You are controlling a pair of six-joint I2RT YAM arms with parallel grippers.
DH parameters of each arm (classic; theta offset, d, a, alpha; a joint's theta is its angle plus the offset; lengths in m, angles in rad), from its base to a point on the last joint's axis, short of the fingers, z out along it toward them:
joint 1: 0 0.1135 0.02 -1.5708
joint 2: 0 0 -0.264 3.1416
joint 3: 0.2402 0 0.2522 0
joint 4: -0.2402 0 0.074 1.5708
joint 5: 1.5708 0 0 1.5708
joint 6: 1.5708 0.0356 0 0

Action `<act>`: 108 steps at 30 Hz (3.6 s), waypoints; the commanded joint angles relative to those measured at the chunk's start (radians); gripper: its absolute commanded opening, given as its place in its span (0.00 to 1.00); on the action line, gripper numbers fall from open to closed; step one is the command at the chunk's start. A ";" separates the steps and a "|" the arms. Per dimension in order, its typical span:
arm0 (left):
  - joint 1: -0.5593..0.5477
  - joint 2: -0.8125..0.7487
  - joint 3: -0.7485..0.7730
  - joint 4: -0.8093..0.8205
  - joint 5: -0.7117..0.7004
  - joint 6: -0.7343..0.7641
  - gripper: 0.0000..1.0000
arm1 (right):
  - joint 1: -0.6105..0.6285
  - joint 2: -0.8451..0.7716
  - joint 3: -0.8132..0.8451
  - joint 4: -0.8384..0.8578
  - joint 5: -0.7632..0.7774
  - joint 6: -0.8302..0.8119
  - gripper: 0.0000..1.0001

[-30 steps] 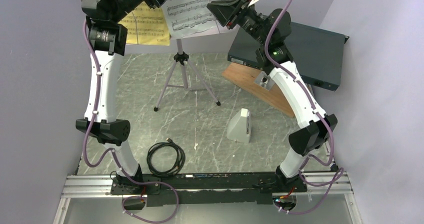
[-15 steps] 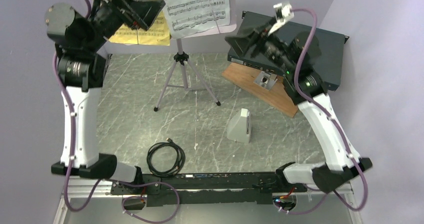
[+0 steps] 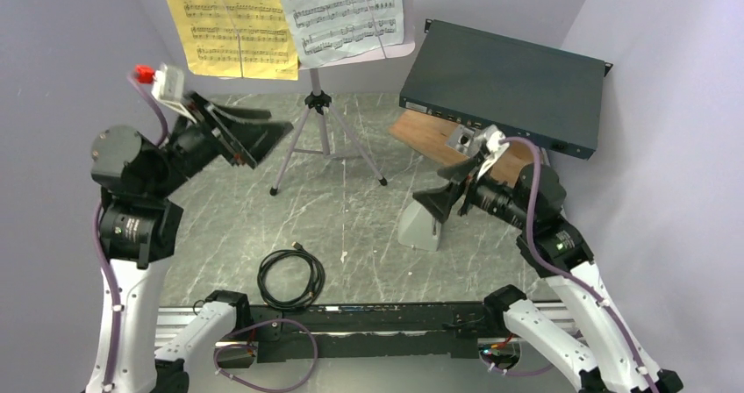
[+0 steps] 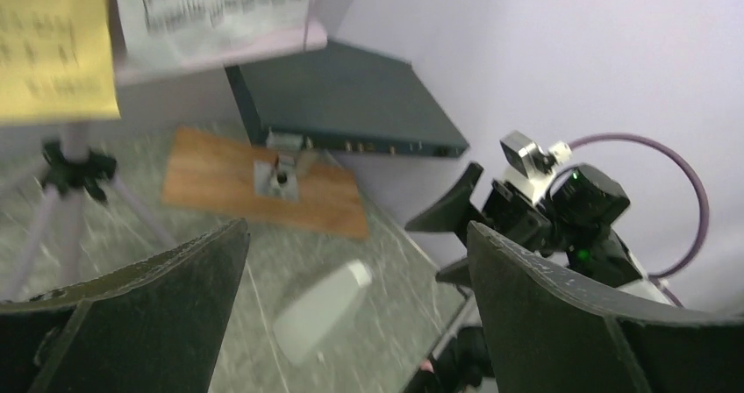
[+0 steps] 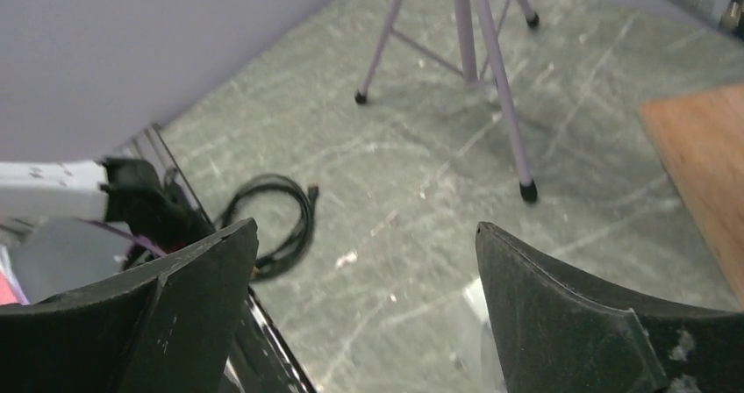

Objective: Set up the instrument practice props

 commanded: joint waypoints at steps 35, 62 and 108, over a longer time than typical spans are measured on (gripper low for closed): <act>0.003 -0.201 -0.799 0.211 0.501 -0.169 0.99 | 0.098 0.141 -0.481 0.368 0.464 0.320 0.29; -0.747 0.009 -1.208 0.758 -0.525 0.068 0.92 | 0.493 0.449 -0.233 0.224 0.795 0.118 0.94; -0.763 0.563 -0.747 0.461 -0.492 0.259 0.83 | 0.210 0.457 -0.390 0.524 0.231 0.210 0.00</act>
